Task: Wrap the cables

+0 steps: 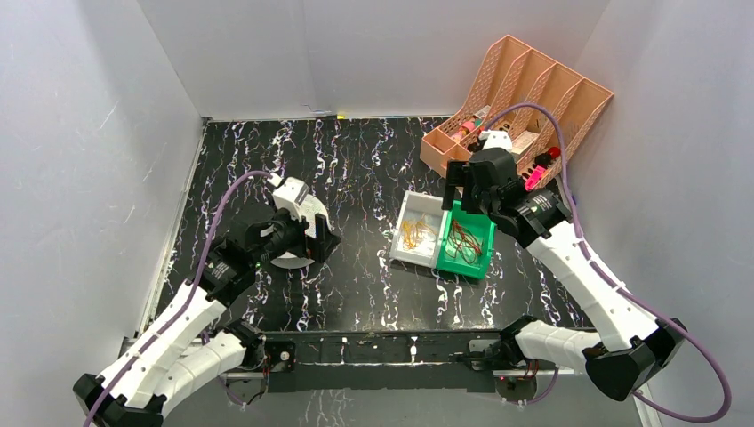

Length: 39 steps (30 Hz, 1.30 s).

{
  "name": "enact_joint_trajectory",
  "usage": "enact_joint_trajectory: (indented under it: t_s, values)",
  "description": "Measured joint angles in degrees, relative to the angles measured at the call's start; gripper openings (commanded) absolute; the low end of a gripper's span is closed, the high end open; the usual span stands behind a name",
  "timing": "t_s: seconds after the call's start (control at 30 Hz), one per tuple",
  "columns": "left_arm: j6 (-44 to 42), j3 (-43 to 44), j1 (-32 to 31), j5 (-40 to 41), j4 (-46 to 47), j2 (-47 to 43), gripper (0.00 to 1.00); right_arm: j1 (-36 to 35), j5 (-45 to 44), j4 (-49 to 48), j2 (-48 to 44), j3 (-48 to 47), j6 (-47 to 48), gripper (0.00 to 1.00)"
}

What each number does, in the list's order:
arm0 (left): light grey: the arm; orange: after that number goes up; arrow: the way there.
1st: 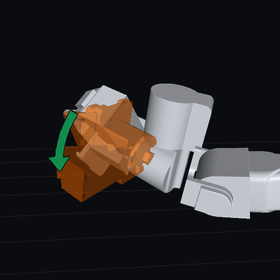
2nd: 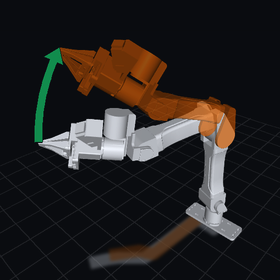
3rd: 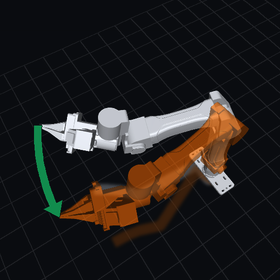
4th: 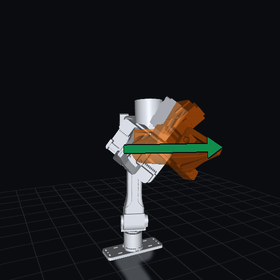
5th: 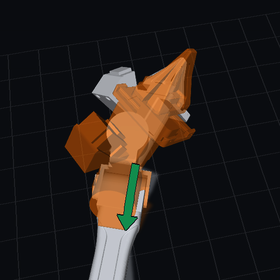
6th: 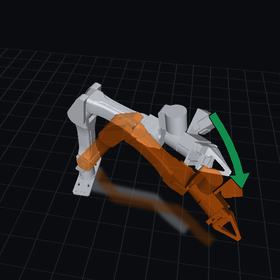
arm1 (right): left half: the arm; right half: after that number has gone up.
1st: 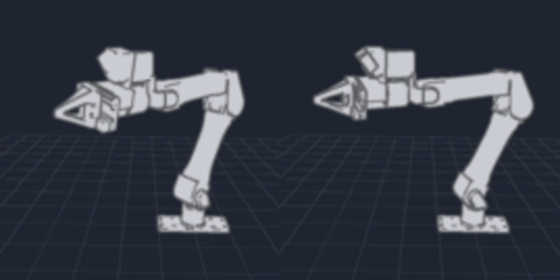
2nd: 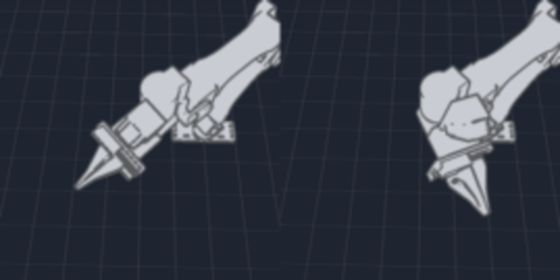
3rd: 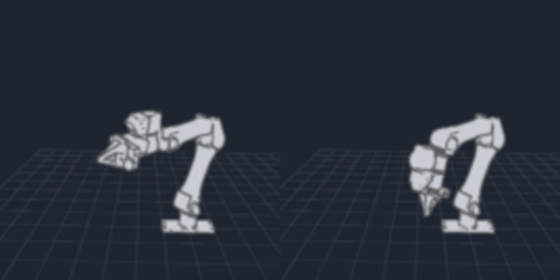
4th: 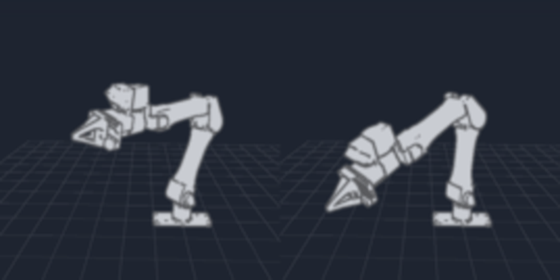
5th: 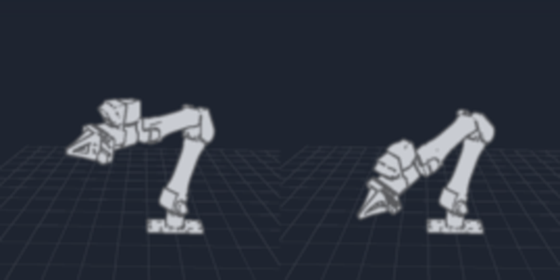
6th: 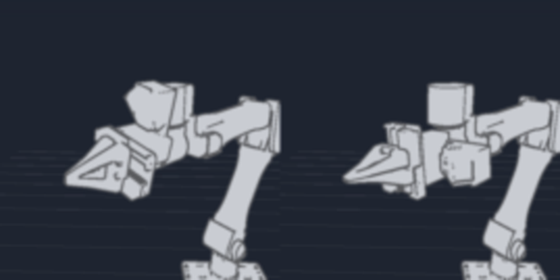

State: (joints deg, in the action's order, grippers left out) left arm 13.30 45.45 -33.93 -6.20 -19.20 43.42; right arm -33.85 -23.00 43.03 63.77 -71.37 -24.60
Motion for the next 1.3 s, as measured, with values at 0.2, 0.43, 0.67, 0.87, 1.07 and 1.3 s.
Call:
enact_joint_trajectory:
  t_s: [0.2,0.43,0.67,0.87,1.07,1.3]
  values:
    - [-0.02,0.0,0.0,-0.46,0.0,1.95,0.98,0.02,-1.33,0.63,-1.14,2.01,0.17,0.98]
    - [-0.07,0.0,0.0,-0.68,-0.04,2.32,0.98,0.02,-3.26,1.01,-2.03,6.6,-0.04,0.96]
    - [-0.22,0.0,0.0,-0.68,-0.07,2.21,0.98,0.02,-6.25,1.01,-0.87,11.43,-2.32,0.85]
    - [-0.22,0.0,0.0,-0.68,-0.09,2.21,0.98,0.04,-7.58,0.31,1.53,14.32,-5.38,0.74]
    - [-0.22,0.0,0.0,-0.68,-0.11,1.99,0.98,1.05,-7.37,-3.52,4.17,18.01,-7.08,0.65]
    - [-0.26,0.0,0.0,-0.66,-0.11,1.97,0.98,5.27,-3.56,-9.11,9.4,19.76,-6.32,0.62]
